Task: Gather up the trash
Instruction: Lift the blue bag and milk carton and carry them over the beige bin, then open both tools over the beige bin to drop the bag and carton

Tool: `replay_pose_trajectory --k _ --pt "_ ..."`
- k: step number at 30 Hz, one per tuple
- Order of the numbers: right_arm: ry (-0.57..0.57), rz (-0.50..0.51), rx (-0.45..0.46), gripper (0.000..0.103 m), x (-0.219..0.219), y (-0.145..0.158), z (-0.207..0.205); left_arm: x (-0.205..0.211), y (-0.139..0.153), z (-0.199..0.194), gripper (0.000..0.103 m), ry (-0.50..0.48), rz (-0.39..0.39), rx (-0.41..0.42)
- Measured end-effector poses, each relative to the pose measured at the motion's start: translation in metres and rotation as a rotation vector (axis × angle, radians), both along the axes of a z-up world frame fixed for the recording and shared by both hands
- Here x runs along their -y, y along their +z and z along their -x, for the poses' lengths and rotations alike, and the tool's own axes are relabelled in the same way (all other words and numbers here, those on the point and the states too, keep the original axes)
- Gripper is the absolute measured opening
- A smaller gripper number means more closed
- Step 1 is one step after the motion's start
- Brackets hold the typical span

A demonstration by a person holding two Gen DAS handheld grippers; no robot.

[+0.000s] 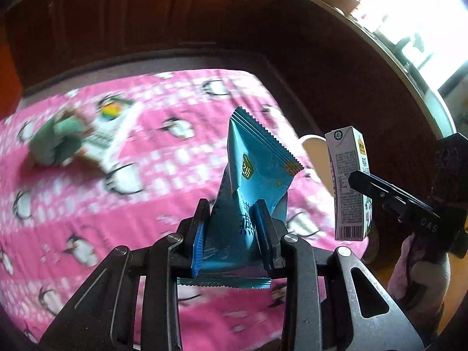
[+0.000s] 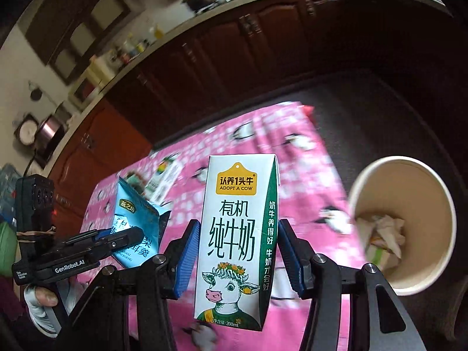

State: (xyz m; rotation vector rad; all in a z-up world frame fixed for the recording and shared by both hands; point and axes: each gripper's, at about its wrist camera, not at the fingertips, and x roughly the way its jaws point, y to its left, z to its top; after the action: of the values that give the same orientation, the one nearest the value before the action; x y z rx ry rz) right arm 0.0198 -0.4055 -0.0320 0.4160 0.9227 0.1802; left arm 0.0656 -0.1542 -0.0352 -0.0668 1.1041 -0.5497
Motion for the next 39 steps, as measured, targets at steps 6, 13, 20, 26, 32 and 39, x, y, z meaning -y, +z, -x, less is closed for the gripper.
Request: replay_pose_trajectory --k 6,13,20,26,32,39 --pt "-0.122 0.009 0.006 0.051 0.064 0.001 0.022 0.064 0.008 -0.004 0.029 -0.089 0.001 0.019" --pt "-0.264 0.055 -0.029 0.051 0.122 -0.011 0.035 0.144 0.004 -0.010 0.029 -0.173 0.011 0.015" --pt "-0.345 0.077 -0.078 0.051 0.158 -0.036 0.032 0.203 -0.013 -0.019 0.029 -0.214 0.017 -0.001" --pt "-0.394 0.103 -0.121 0.052 0.174 -0.056 0.025 0.232 -0.030 -0.027 0.036 -0.209 0.034 -0.024" --pt "-0.433 0.099 -0.136 0.059 0.186 -0.067 0.029 0.232 -0.043 -0.030 0.053 -0.208 0.029 -0.046" --pt "-0.385 0.073 -0.157 0.059 0.169 -0.078 0.030 0.205 -0.039 -0.023 0.053 -0.199 0.010 -0.017"
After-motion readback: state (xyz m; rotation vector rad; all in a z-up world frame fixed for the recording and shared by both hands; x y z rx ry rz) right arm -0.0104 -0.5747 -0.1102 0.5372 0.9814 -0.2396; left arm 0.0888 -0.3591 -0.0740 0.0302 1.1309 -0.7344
